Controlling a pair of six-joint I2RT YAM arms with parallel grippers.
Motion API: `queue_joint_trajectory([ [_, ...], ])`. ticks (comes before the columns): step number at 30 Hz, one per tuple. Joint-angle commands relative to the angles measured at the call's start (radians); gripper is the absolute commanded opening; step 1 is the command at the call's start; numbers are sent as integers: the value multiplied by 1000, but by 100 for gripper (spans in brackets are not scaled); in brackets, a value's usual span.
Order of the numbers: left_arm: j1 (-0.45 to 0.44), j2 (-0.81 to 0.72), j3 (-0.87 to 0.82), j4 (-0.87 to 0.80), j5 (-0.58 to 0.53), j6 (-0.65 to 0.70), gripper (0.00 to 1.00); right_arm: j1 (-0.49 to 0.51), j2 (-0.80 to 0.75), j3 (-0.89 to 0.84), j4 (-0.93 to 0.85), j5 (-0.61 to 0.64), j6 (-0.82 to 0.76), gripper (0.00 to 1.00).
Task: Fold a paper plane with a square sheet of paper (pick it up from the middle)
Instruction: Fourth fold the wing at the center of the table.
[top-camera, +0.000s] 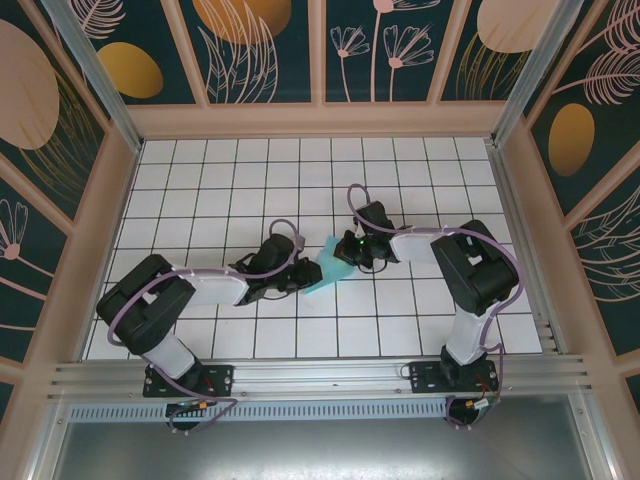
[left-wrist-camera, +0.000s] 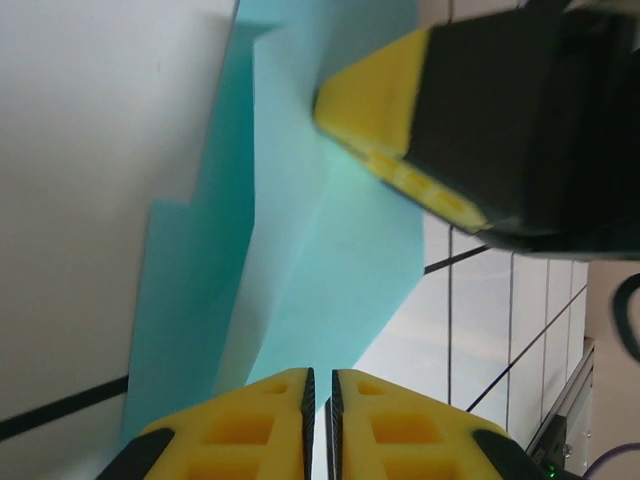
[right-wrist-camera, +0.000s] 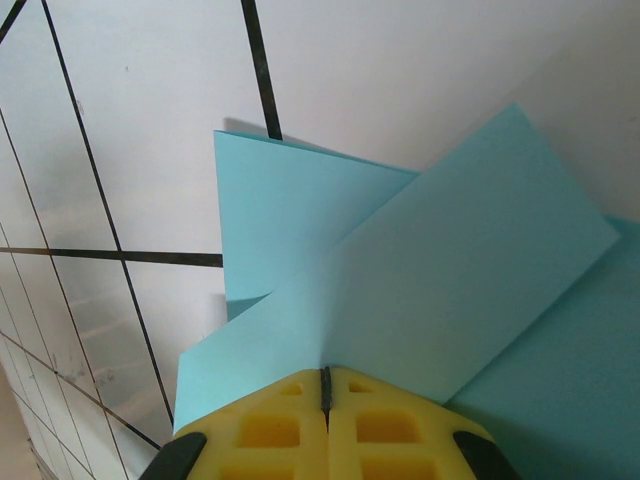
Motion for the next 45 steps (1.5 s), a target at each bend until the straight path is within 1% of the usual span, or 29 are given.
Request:
queue_joint_trajectory([
  [1,17,-19,19,-53,2,71,17,8,96,-53,-155,138,3,2],
  [8,18,38,25,-61,50,81,16,10,107,-55,-155,132,3,2],
  [14,18,50,10,-57,72,72,15,10,107,-54,-158,132,2,2],
  [23,18,78,-3,-67,52,54,14,12,110,-57,-158,134,2,2],
  [35,19,96,-24,-74,60,41,14,12,119,-56,-161,134,4,2],
  [42,19,98,-24,-149,29,63,7,12,94,-37,-157,121,-14,2],
  [45,18,129,-19,-188,6,77,1,10,56,-1,-160,115,-57,2],
])
